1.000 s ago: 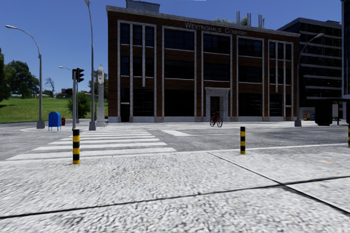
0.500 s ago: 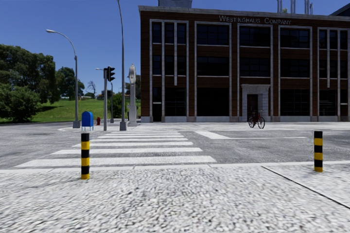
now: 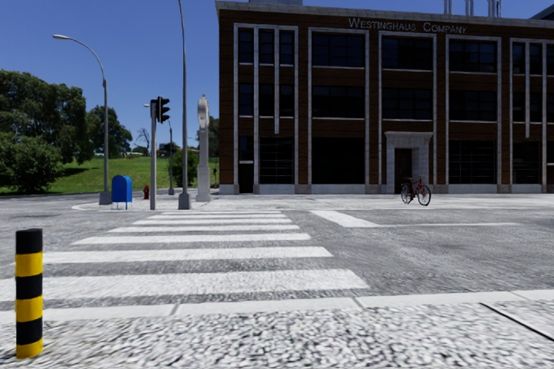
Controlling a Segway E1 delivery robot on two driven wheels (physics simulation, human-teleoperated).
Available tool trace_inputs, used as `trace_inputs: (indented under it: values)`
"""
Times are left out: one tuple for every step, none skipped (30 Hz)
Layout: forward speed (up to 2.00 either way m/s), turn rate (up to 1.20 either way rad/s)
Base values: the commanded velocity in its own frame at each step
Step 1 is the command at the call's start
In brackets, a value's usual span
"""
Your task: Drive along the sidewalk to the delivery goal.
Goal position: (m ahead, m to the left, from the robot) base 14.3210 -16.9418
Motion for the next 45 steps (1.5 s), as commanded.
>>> trace_inputs:
  values:
    - [2.0, 0.0]
    - [2.0, 0.0]
    - [2.0, 0.1]
    - [2.0, 0.26]
    - [2.0, 0.26]
    - [2.0, 0.36]
    - [2.0, 0.39]
    - [2.0, 0.39]
    - [2.0, 0.39]
    - [2.0, 0.4]
    - [2.0, 0.4]
    - [2.0, 0.4]
    - [2.0, 0.4]
    - [2.0, 0.4]
    - [2.0, 0.3]
    - [2.0, 0.3]
    - [2.0, 0.0]
    - [2.0, 0.0]
    - [2.0, 0.0]
    - [2.0, 0.0]
    - [2.0, 0.0]
    - [2.0, 0.0]
    - [2.0, 0.0]
    - [2.0, 0.0]
    - [2.0, 0.0]
    - [2.0, 0.0]
    - [2.0, 0.0]
    - [2.0, 0.0]
    - [2.0, 0.0]
    - [2.0, 0.0]
    - [2.0, 0.0]
    - [2.0, 0.0]
    - [2.0, 0.0]
    - [2.0, 0.0]
    - [2.0, 0.0]
    - [2.0, 0.0]
    - [2.0, 0.0]
    - [2.0, 0.0]
    - [2.0, 0.0]
    - [2.0, 0.0]
    - [2.0, 0.0]
    - [2.0, 0.0]
    - [2.0, 0.0]
    - [2.0, 0.0]
    - [2.0, 0.0]
